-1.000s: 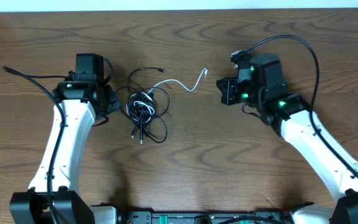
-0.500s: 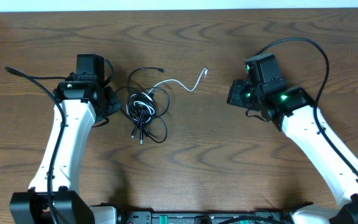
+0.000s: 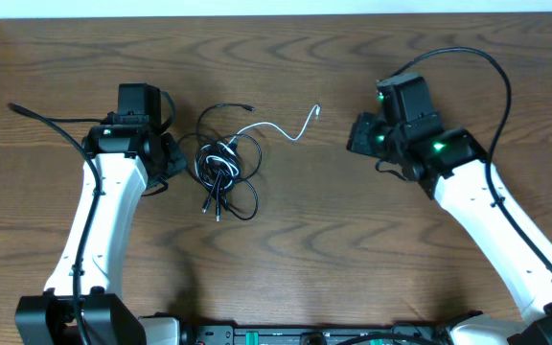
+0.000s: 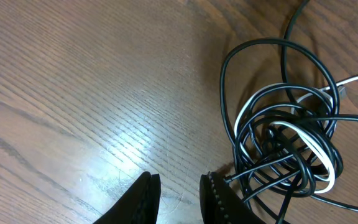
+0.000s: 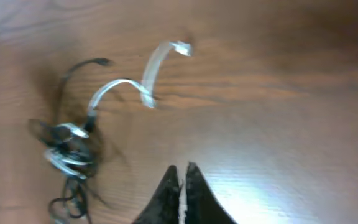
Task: Untangle cables
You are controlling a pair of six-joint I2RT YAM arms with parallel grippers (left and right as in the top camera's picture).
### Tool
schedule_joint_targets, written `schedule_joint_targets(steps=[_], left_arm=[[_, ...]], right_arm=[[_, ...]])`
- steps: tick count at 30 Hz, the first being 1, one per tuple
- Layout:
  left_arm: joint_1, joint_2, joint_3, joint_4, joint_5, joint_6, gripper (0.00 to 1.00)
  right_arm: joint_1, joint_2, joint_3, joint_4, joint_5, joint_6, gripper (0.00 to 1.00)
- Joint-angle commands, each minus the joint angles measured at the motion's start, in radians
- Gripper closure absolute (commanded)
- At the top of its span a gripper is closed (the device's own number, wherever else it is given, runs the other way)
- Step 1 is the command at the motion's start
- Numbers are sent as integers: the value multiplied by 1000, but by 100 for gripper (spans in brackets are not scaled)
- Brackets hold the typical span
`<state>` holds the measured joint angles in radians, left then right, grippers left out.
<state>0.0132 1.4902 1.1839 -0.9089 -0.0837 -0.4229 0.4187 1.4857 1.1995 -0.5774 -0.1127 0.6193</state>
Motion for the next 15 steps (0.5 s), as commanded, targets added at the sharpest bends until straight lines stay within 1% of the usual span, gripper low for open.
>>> schedule_joint_targets(steps=[1, 3, 4, 6, 12, 15], left_arm=[[5, 6, 0, -3, -2, -9, 74], [5, 6, 0, -3, -2, -9, 74], [5, 6, 0, -3, -2, -9, 74], [5, 6, 0, -4, -2, -9, 75], [5, 6, 0, -4, -2, -9, 74], [5, 6, 0, -4, -2, -9, 74]], right_arm=[[72, 8, 21, 71, -114, -176, 68], [121, 22, 21, 104, -107, -228, 48], [146, 34, 21, 116, -101, -245, 44], [188, 62, 21, 136, -100, -265, 37], [319, 199, 21, 207, -110, -281, 33], [364, 251, 21, 254, -153, -285, 33]])
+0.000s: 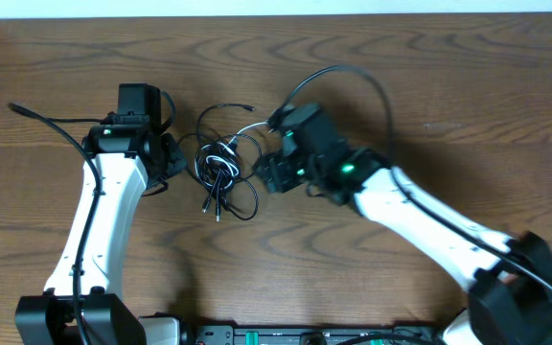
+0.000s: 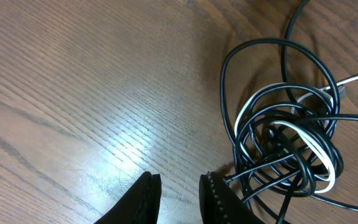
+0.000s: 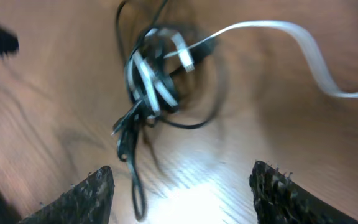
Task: Untangle cables
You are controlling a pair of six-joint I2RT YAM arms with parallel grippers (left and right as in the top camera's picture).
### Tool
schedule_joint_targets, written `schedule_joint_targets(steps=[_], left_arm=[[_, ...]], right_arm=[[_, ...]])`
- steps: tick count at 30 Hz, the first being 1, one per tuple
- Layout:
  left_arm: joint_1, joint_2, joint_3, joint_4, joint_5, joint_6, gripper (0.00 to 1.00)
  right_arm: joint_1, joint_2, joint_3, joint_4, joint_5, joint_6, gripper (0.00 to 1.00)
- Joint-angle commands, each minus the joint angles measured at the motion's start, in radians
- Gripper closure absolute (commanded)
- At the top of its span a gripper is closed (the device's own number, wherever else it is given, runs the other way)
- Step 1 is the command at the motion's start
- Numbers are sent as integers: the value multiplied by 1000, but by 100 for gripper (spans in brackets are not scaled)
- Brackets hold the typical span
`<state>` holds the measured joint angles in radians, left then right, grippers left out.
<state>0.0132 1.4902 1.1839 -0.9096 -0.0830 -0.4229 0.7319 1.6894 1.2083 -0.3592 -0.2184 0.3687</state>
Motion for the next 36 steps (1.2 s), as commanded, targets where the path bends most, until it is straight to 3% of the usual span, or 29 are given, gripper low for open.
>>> schedule_joint_targets(steps=[1, 6, 9, 11, 12, 13, 14, 22, 28, 36], left_arm=[[5, 6, 0, -3, -2, -9, 74], [5, 6, 0, -3, -2, -9, 74], [5, 6, 0, -3, -2, -9, 75], [5, 6, 0, -5, -2, -9, 74], [5, 6, 0, -6, -2, -9, 75], [5, 6, 0, -7, -2, -9, 74], [5, 6, 0, -9, -2, -9, 75], [-5, 6, 0, -5, 178, -8, 75], [-77, 6, -7, 23, 286, 25, 75], [-187, 9, -93, 184, 315, 26, 45]], right_arm=[[61, 60, 12, 50, -55, -34, 32], [106, 118, 12, 90, -52, -34, 32], [111, 145, 12, 90, -45, -33, 44], [111, 163, 12, 84, -43, -33, 68], [111, 167, 12, 81, -42, -34, 84], [111, 169, 12, 79, -42, -34, 95], [110, 169, 12, 77, -38, -34, 99], [-10, 120, 13, -67, 212, 11, 99], [-93, 56, 13, -146, 184, 27, 99], [-107, 29, 13, -241, 269, 80, 99]])
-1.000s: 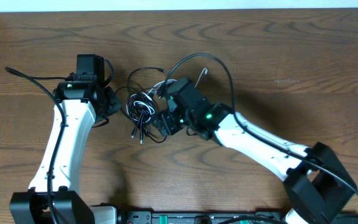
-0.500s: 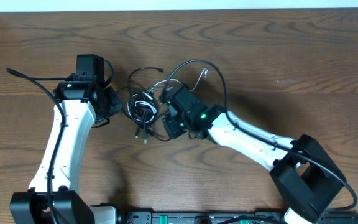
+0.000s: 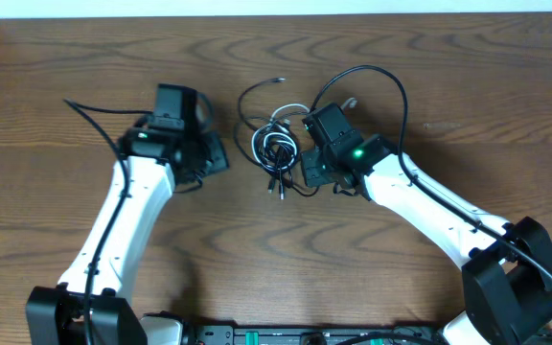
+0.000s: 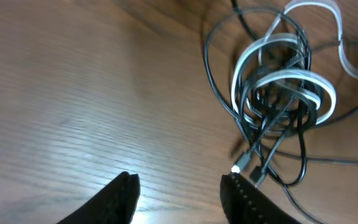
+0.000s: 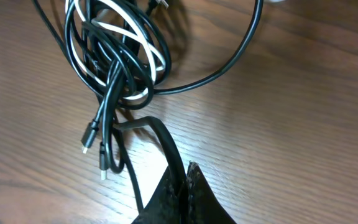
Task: Untangle cables
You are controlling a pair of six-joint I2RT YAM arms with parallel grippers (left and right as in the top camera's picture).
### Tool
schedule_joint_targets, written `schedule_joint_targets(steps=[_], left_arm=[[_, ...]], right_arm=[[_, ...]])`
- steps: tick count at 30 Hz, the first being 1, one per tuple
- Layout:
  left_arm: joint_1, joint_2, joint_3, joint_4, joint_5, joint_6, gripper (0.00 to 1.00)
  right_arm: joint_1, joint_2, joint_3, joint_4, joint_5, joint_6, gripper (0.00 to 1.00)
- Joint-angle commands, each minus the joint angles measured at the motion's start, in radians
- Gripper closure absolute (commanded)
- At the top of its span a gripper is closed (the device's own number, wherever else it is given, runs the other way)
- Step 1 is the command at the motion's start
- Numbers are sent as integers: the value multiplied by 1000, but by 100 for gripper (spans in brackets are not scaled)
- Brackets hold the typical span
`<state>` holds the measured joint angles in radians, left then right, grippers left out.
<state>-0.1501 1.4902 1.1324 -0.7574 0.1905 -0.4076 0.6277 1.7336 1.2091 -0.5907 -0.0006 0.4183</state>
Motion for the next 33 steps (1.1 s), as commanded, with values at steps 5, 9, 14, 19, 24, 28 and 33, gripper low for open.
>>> schedule_joint_targets(steps=[5, 9, 14, 19, 24, 28, 33], left_arm=[[-51, 43, -112, 193, 166, 59, 36], [-50, 139, -122, 331, 269, 68, 36], [-50, 254, -122, 494, 385, 67, 35], [-50, 325, -122, 565, 384, 67, 36], [-50, 372, -122, 610, 340, 67, 36], [-51, 393, -122, 610, 321, 70, 43], [-51, 401, -122, 605, 322, 74, 69]], right_arm=[[-2, -15, 12, -20, 40, 31, 99], [-2, -15, 12, -53, 40, 38, 99], [-3, -15, 12, -54, 39, 38, 99], [-3, -15, 12, -55, 39, 38, 99], [-3, -15, 12, -63, 39, 38, 99], [-4, -15, 12, -69, 40, 38, 99], [-10, -15, 12, -73, 40, 38, 99]])
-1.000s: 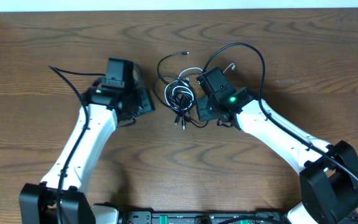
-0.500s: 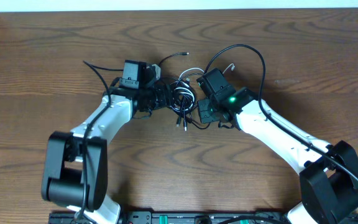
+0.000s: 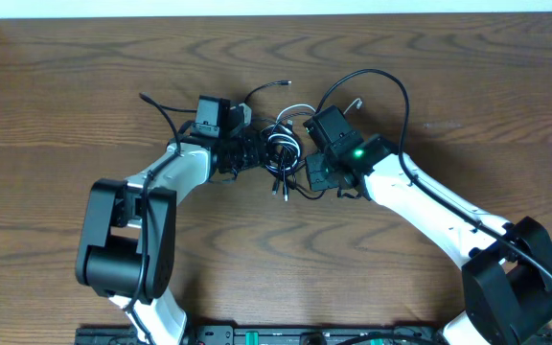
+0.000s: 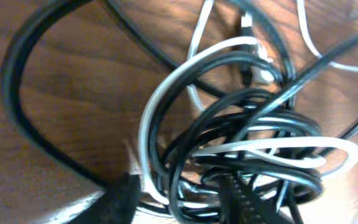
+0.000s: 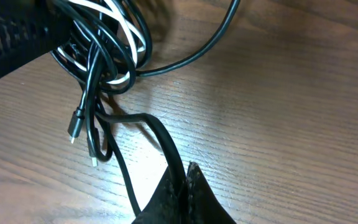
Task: Untangle cables
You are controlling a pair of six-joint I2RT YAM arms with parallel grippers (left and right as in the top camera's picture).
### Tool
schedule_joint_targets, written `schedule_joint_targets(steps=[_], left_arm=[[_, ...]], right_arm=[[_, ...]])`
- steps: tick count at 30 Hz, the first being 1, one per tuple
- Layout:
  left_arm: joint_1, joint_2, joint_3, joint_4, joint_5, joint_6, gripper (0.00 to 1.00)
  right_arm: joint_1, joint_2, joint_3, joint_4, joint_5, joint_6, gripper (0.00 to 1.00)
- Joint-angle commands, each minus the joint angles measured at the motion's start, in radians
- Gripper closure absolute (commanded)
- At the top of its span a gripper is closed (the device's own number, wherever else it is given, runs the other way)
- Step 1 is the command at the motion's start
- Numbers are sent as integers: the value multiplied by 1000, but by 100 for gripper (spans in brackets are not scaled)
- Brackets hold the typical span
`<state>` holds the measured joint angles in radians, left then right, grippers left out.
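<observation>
A knot of black and white cables (image 3: 281,149) lies at the table's middle, also close up in the left wrist view (image 4: 247,143). My left gripper (image 3: 255,151) presses into the knot's left side, open, its fingers (image 4: 124,198) straddling several strands. My right gripper (image 3: 308,178) sits just right of the knot, shut on a thick black cable (image 5: 159,132) that runs from its tips (image 5: 184,173) up into the tangle (image 5: 98,43). Two plug ends (image 5: 74,127) hang out below the knot.
A white cable end (image 3: 354,101) and a black cable end (image 3: 278,83) stick out behind the knot. The right arm's own black lead (image 3: 391,81) loops above it. The table's back edge (image 3: 276,11) runs along the top.
My left gripper has moved right from a spot clear of the knot to its left side, and its open fingers now straddle strands. The right gripper still holds the black cable, barely shifted.
The knot first lay left of centre beside my left gripper, with the right gripper shut far to the right. Then the right gripper was open over the knot. Later it was shut on a black cable and the knot lay nearer the centre. Now the left gripper is at it.
</observation>
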<state>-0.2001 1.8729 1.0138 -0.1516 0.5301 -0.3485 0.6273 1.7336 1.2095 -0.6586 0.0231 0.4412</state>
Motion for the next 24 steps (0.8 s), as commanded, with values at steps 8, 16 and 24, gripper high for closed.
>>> schedule_joint_targets(steps=[8, 16, 24], left_arm=[[-1, 18, -3, -15, -14, 29, 79], [-1, 18, -3, -23, -14, 41, 93], [46, -85, -3, -172, -102, 58, 93]], right_arm=[[-15, -15, 11, -8, 16, 15, 99], [-16, -15, 11, -13, 16, 19, 99], [-102, -15, 11, -68, 91, 126, 99]])
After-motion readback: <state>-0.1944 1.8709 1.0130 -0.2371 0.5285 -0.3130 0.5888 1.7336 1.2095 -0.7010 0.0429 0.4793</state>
